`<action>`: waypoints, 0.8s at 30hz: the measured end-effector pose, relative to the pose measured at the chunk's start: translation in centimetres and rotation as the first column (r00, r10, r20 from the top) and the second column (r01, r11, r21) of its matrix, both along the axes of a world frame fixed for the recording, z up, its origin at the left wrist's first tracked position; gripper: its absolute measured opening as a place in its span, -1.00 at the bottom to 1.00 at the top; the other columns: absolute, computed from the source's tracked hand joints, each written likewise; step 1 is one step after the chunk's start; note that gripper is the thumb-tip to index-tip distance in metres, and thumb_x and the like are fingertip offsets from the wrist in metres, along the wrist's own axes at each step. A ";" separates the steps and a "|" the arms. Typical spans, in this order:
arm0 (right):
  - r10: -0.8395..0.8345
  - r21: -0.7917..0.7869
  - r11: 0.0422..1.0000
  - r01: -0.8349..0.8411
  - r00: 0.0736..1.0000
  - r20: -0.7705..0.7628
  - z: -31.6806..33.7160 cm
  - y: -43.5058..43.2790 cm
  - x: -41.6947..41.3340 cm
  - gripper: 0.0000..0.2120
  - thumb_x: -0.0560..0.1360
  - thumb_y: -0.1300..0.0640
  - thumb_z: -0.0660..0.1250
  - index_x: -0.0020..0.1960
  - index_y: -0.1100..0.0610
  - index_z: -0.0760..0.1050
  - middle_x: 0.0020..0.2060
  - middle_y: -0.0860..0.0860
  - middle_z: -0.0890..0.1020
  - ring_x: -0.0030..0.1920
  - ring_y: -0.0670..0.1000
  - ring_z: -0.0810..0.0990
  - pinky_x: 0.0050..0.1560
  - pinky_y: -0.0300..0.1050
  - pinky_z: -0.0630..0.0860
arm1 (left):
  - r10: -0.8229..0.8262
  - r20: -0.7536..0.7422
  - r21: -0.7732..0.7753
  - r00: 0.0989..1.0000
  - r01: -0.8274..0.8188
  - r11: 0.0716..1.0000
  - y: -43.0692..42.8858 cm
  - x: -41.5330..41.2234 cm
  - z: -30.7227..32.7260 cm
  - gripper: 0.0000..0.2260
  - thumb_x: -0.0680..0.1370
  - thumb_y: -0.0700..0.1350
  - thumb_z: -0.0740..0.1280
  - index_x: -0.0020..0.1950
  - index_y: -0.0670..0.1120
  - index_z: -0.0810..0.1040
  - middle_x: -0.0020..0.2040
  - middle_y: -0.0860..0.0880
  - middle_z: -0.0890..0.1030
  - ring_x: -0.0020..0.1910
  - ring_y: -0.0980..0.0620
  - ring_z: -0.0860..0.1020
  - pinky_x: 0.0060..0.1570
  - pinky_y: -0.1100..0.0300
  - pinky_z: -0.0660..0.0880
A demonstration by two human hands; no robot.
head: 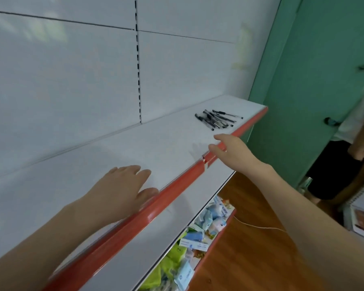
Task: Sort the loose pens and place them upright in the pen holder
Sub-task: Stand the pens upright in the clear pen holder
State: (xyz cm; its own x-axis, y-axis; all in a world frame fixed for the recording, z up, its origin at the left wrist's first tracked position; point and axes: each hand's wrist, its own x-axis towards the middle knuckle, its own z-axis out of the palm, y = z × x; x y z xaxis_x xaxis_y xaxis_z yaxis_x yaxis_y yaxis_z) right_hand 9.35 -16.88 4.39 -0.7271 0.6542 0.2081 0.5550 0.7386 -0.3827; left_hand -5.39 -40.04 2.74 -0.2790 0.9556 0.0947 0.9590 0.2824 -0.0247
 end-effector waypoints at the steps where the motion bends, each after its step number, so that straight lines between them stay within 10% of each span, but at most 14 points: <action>1: -0.006 0.005 1.000 0.006 1.000 -0.003 0.1 1.8 -0.2 -0.53 0.58 -0.01 0.15 0.41 0.19 0.25 0.40 0.10 0.35 0.42 0.07 0.28 0.37 -0.09 0.20 | -0.013 0.003 0.016 1.000 0.013 1.000 2.0 -0.3 -0.1 -0.03 0.19 0.39 -0.41 0.36 -0.03 0.32 0.31 -0.04 0.44 0.29 -0.03 0.41 0.27 0.12 0.29; 12: -0.102 -0.038 0.994 0.101 0.995 -0.013 0.8 19.7 -0.7 -0.53 0.57 -0.01 0.15 0.41 0.19 0.26 0.38 0.10 0.38 0.37 0.07 0.35 0.32 -0.12 0.27 | -0.055 0.133 -0.038 0.990 0.061 0.997 22.6 -2.7 -0.4 -0.36 0.50 0.33 -0.07 0.35 -0.09 0.32 0.28 -0.08 0.46 0.24 -0.02 0.45 0.21 0.12 0.40; 24: 0.162 -0.104 0.983 -0.153 0.983 0.086 -1.7 38.4 -4.8 -0.54 0.57 -0.03 0.16 0.38 0.19 0.30 0.36 0.09 0.39 0.36 0.06 0.33 0.30 -0.15 0.24 | 0.387 0.225 0.023 0.894 -0.402 0.916 40.1 -3.1 -2.6 -0.55 0.52 0.24 0.07 0.00 -0.14 0.40 -0.10 -0.09 0.50 -0.13 -0.04 0.46 -0.17 0.17 0.35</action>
